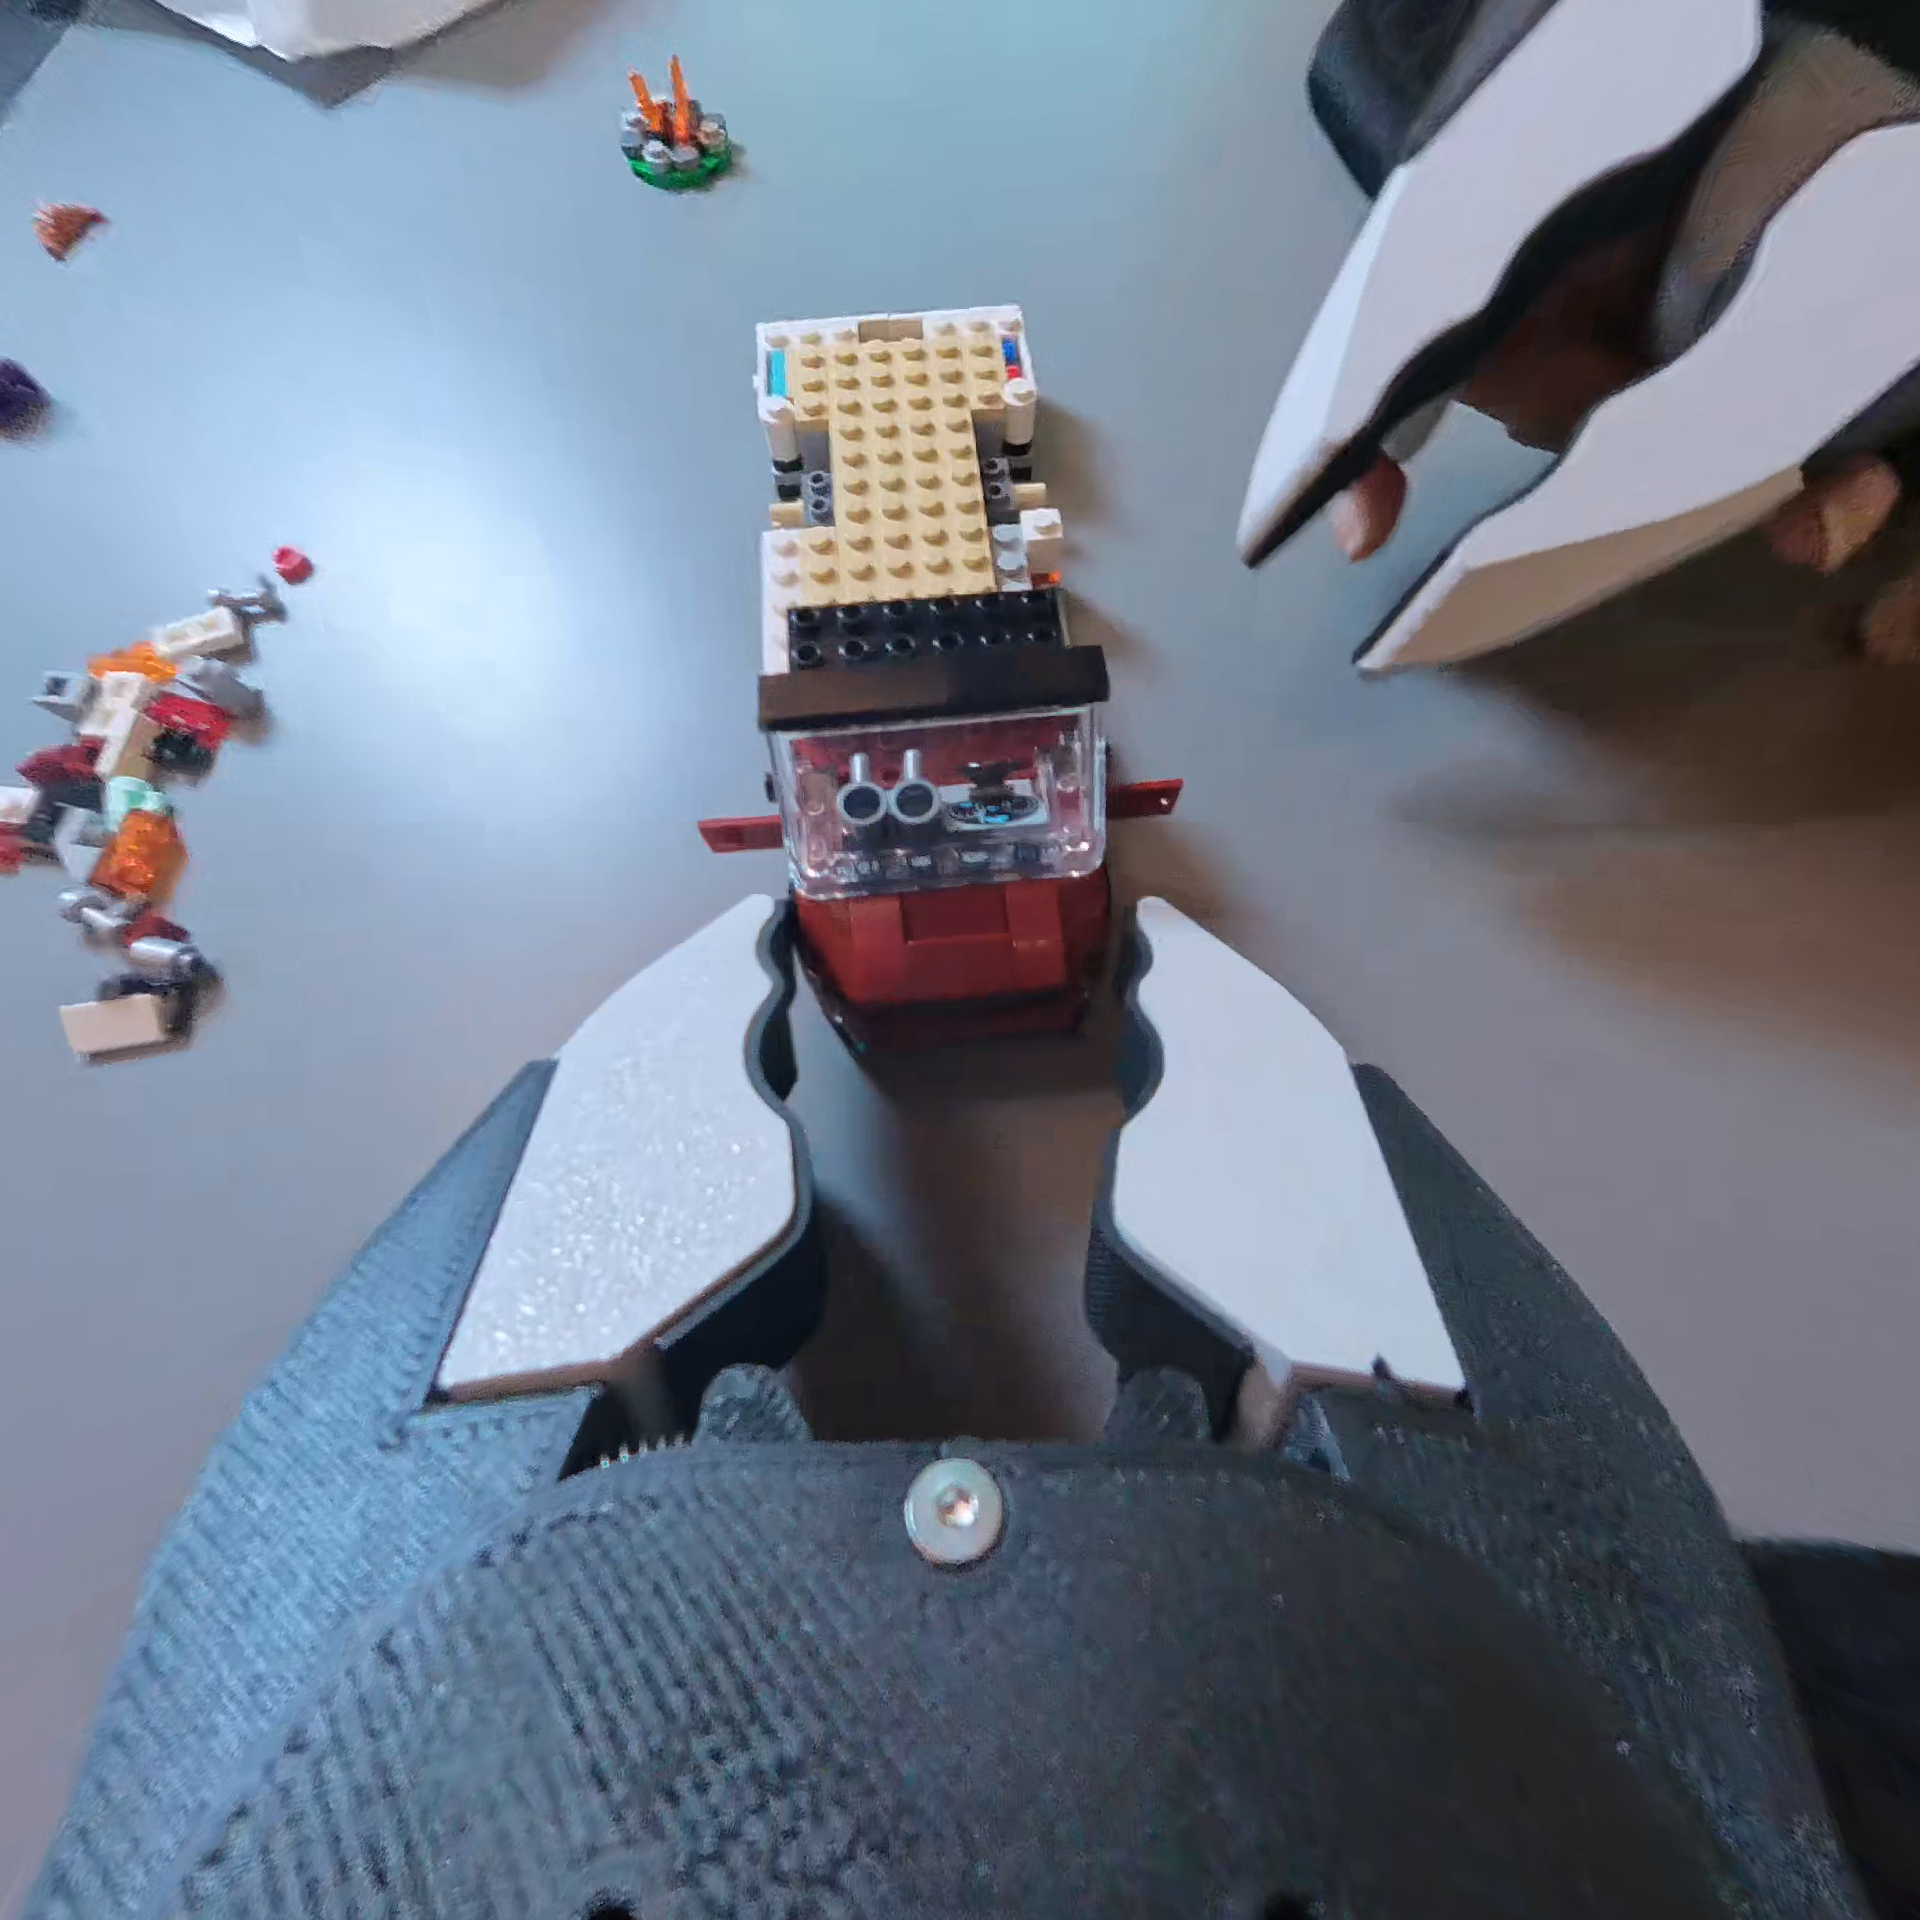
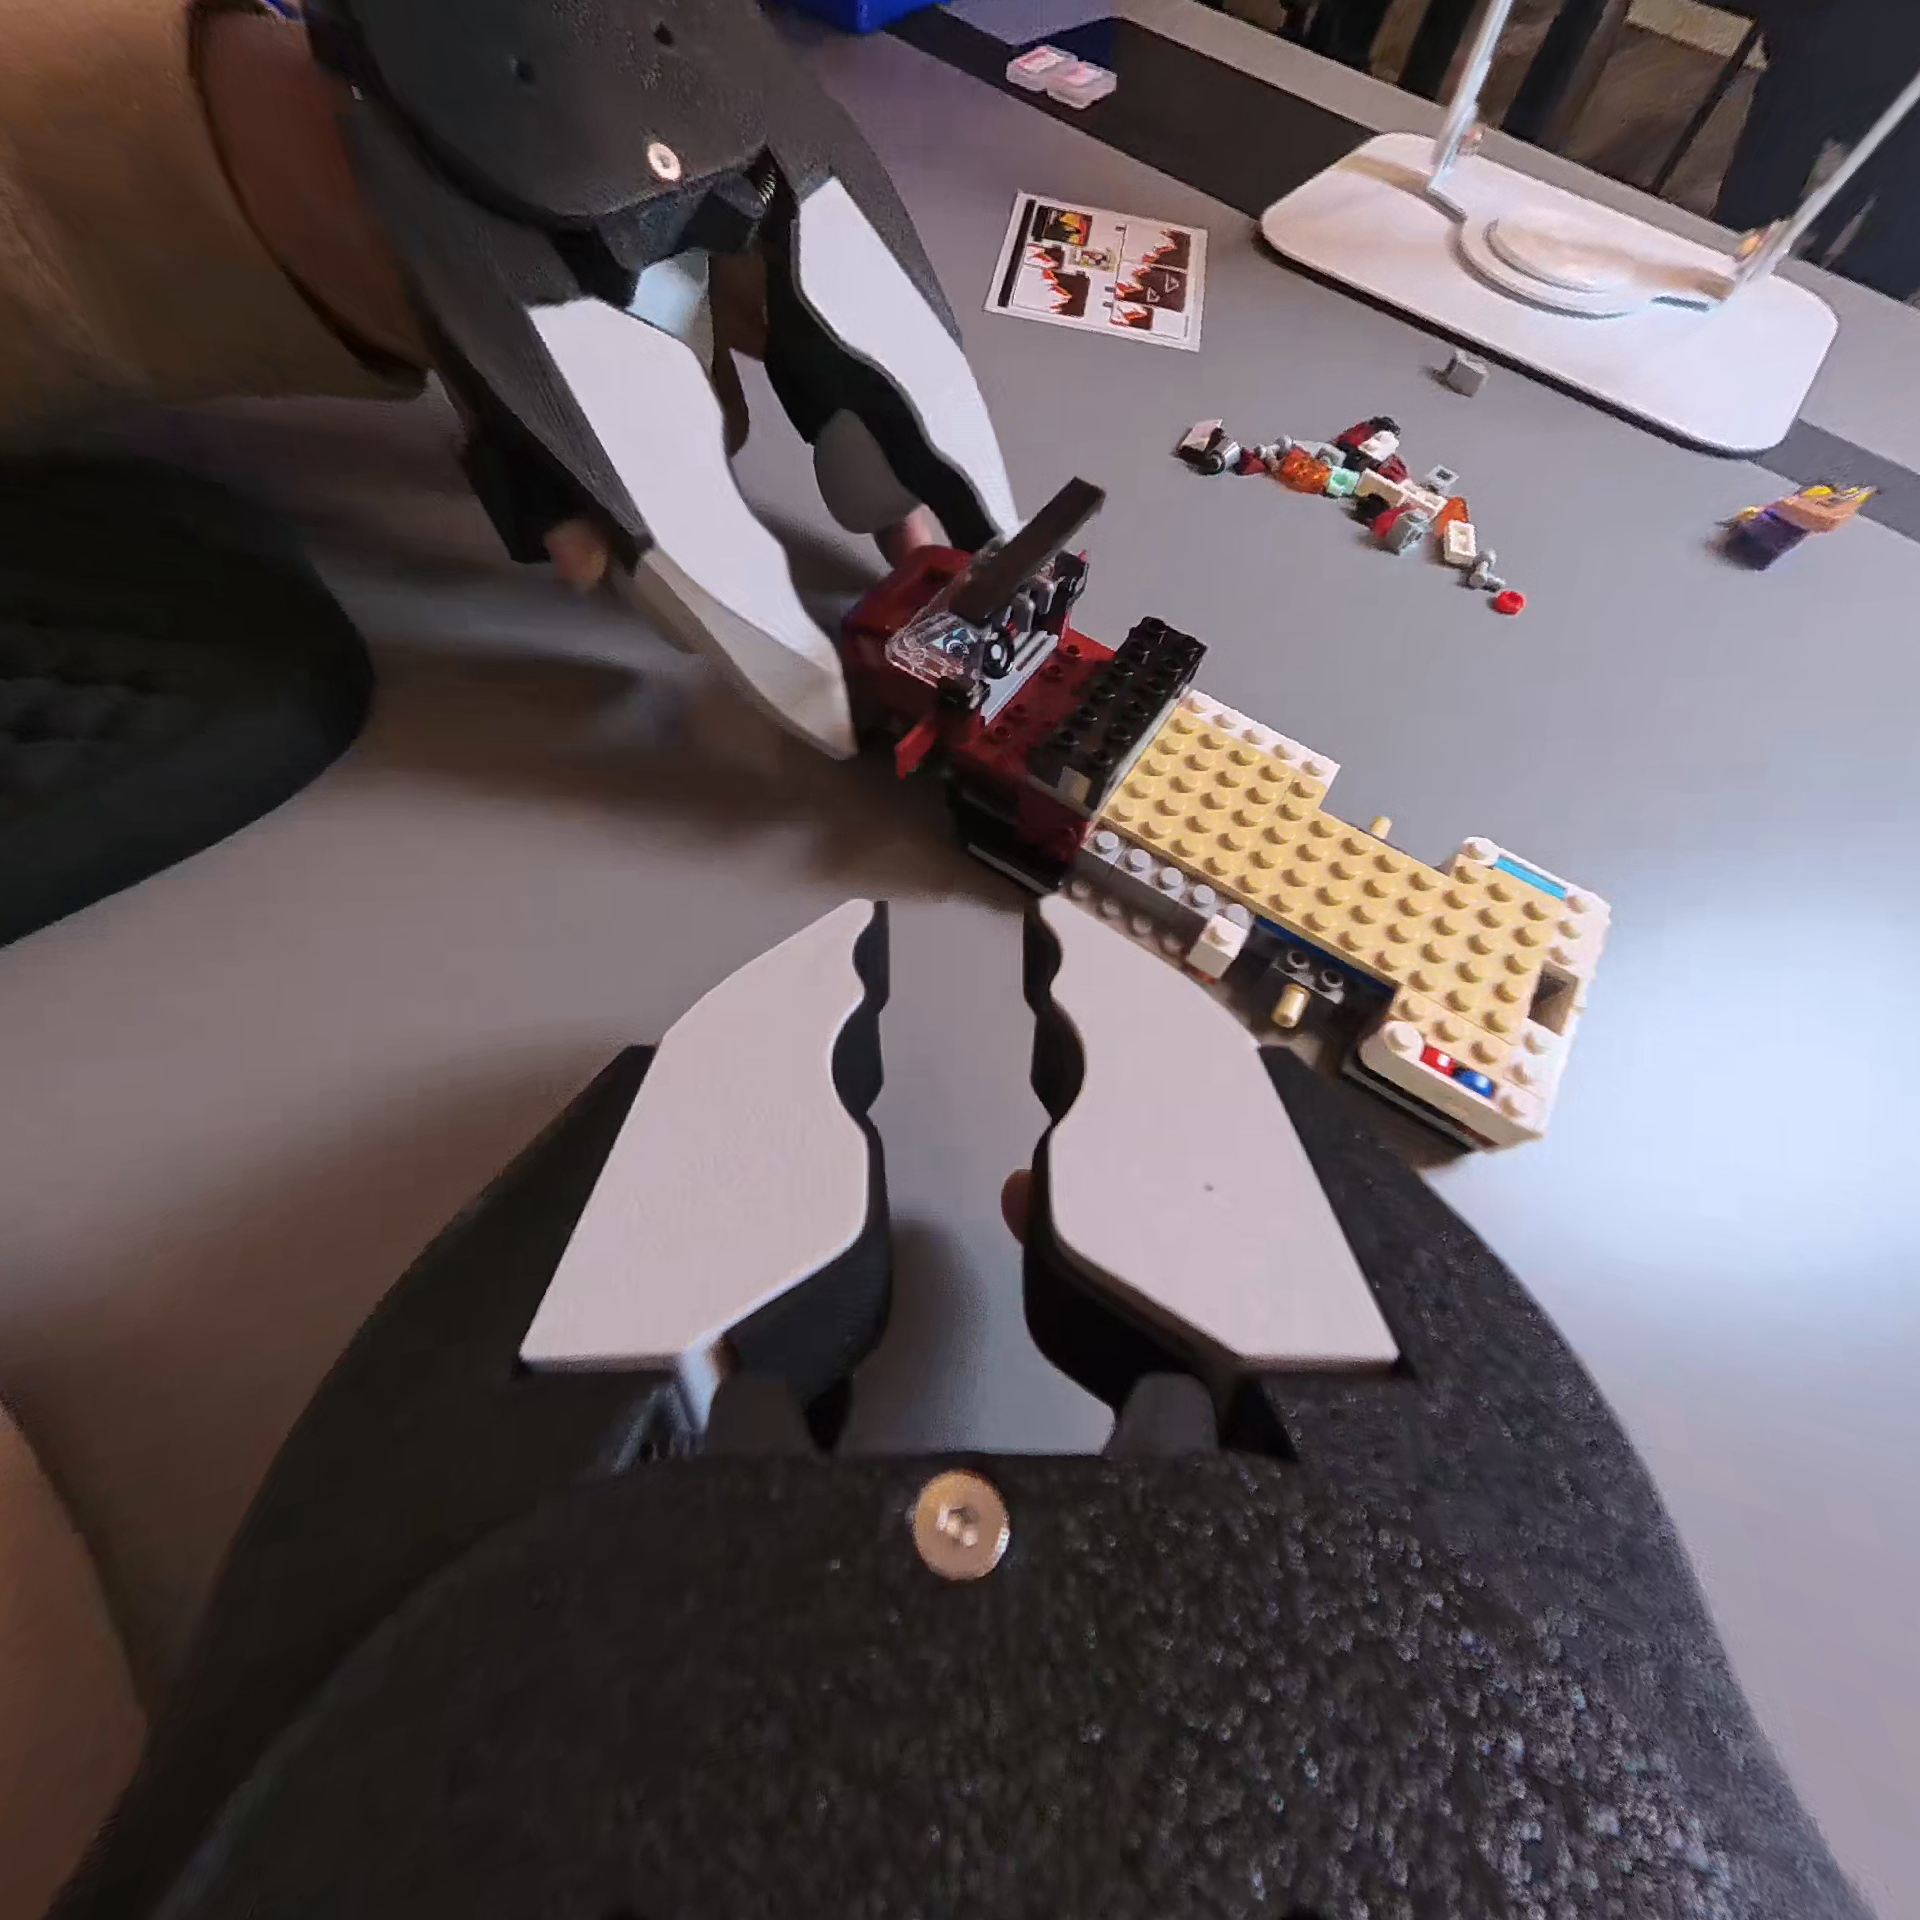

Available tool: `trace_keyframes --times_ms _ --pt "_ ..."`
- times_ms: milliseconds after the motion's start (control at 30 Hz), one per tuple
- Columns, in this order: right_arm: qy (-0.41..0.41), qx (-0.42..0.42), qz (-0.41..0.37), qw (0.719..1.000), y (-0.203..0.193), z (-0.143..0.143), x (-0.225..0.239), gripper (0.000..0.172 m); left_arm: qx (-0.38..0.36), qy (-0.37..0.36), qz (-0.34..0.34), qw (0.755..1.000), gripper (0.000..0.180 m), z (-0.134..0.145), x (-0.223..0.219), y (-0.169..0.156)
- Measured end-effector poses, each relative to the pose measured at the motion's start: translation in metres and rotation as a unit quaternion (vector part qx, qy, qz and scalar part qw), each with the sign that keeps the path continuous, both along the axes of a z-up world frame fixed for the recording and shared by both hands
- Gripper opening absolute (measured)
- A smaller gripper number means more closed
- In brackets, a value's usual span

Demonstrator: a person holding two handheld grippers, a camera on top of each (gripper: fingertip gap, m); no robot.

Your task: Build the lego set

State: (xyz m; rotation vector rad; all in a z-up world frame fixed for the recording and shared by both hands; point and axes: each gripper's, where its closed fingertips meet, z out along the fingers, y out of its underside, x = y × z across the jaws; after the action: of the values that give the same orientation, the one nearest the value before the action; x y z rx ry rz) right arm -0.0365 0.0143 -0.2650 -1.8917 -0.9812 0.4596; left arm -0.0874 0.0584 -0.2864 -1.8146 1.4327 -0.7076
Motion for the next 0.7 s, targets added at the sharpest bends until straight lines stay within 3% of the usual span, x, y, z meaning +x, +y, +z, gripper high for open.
trace_keyframes --times_ms 267,567,700 --pt "-0.031 0.035 -0.014 0.999 0.001 -0.004 -0.028 0.000 0.029 -0.010 0.059 0.998 0.058 0.000 0.014 -0.008" --pt "-0.024 0.027 -0.026 0.999 0.009 -0.001 -0.018 0.001 0.028 -0.013 0.065 0.997 0.058 0.000 0.018 -0.013" --pt "-0.009 0.003 0.020 1.000 -0.004 0.002 -0.025 0.000 0.028 -0.012 0.070 0.997 0.058 0.000 0.019 -0.013"
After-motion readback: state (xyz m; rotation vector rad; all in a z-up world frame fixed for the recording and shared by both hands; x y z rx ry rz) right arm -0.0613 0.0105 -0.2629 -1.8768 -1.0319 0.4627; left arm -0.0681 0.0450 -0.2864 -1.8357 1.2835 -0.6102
